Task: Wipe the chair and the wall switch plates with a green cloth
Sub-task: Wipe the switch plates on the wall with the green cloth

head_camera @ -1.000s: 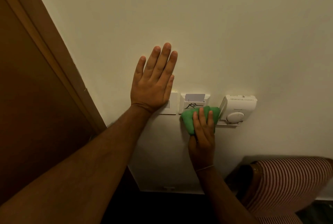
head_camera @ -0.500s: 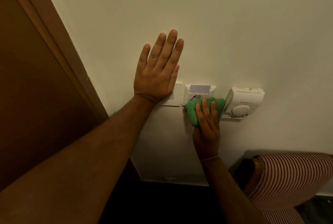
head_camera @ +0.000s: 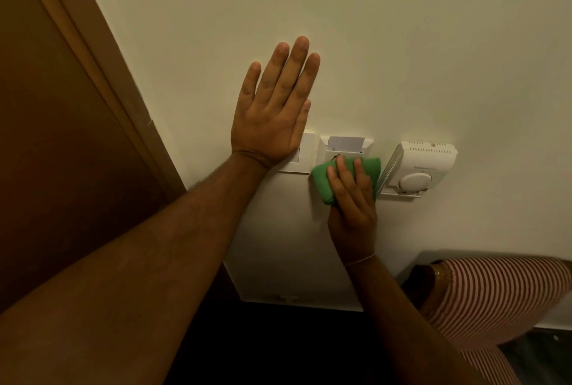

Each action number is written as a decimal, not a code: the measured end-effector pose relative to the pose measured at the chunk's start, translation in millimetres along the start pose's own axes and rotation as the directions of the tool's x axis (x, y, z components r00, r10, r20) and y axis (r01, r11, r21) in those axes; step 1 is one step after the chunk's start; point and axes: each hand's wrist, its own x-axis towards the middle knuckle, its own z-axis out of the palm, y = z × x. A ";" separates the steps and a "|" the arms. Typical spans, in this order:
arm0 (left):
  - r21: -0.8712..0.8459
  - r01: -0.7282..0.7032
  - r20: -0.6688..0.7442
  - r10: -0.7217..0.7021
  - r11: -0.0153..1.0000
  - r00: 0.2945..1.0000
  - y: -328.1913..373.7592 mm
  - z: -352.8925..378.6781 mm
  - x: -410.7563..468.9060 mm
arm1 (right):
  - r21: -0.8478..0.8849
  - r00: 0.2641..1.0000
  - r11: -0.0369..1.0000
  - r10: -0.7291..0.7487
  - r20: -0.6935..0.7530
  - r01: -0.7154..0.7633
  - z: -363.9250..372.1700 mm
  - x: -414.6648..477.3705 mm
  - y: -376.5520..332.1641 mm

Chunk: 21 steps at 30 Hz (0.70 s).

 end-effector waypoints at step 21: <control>0.030 -0.002 -0.018 0.002 1.000 1.000 -0.9 -0.3 0.1 | 0.025 0.984 0.985 -0.169 0.055 0.168 2.8 36.7 -24.9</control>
